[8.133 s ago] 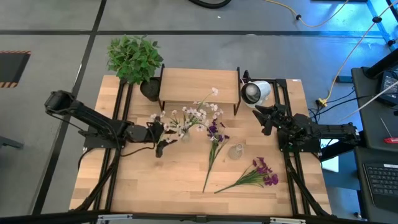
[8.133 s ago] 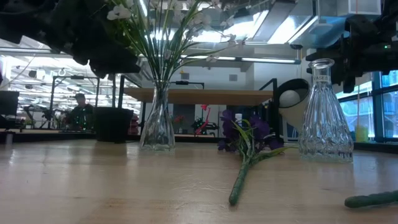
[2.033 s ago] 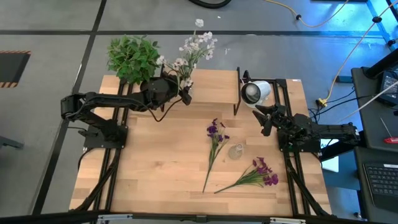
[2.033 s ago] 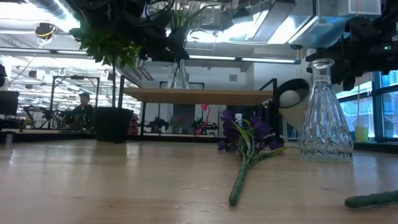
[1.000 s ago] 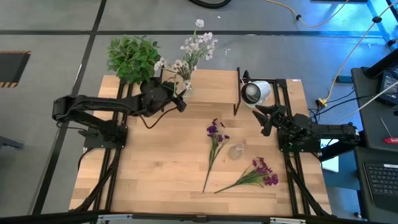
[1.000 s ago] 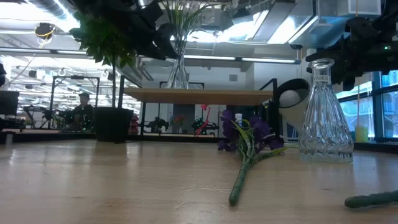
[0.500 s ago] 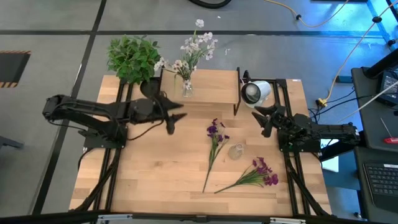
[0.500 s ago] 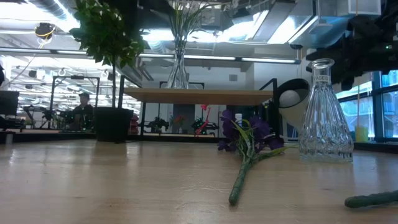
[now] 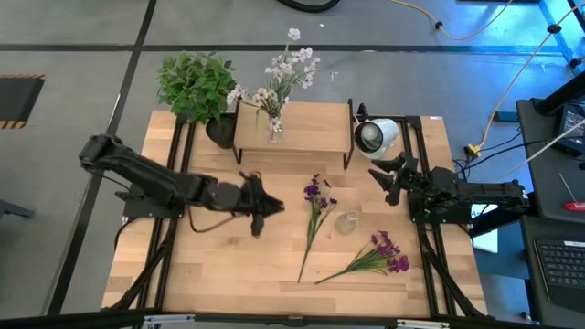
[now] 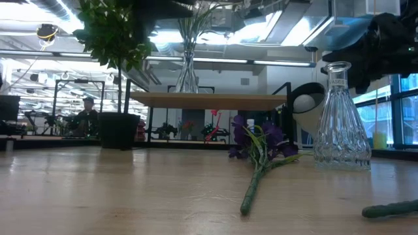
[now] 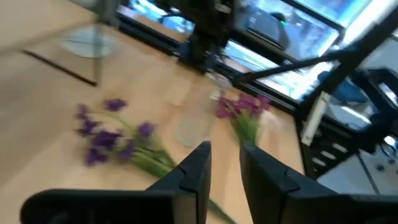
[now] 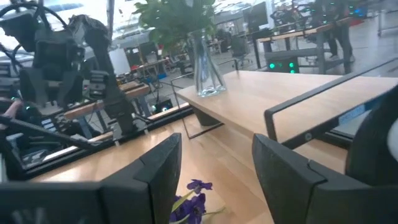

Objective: Pick and place flowers into a vace then onto a shelf
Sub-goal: Put the pink flowers into the transparent vase

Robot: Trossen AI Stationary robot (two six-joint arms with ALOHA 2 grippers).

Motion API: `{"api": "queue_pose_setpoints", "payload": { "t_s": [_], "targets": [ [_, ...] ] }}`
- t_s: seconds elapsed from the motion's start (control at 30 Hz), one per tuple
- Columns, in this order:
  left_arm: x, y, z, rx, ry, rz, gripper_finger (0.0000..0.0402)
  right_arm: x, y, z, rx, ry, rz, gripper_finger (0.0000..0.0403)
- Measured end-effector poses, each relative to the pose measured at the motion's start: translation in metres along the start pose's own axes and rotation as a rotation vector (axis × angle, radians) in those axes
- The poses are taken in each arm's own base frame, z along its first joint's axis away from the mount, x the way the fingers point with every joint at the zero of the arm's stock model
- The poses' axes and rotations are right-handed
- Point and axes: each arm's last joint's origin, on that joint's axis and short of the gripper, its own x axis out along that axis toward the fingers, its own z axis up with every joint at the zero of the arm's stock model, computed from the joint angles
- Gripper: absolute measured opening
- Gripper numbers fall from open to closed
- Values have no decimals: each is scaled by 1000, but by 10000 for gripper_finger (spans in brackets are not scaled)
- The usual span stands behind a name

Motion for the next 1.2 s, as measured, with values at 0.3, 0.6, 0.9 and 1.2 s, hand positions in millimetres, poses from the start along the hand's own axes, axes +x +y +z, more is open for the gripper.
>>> {"api": "queue_pose_setpoints", "payload": {
  "t_s": [0.3, 0.6, 0.9, 1.2],
  "targets": [
    [52, -16, -46, 13, -23, -77, 82, 0, 1, -1, -23, 13, 41, 198],
    [71, -11, -76, 11, 51, -36, 59, -3, 8, 21, -42, 11, 110, 198],
    [73, -5, -69, 156, 56, -61, 12, 1, 36, 100, -172, 163, 139, 169],
    [79, 15, -72, 299, 246, -170, 5, 58, 100, 171, -203, 470, 132, 104]
  ]
}}
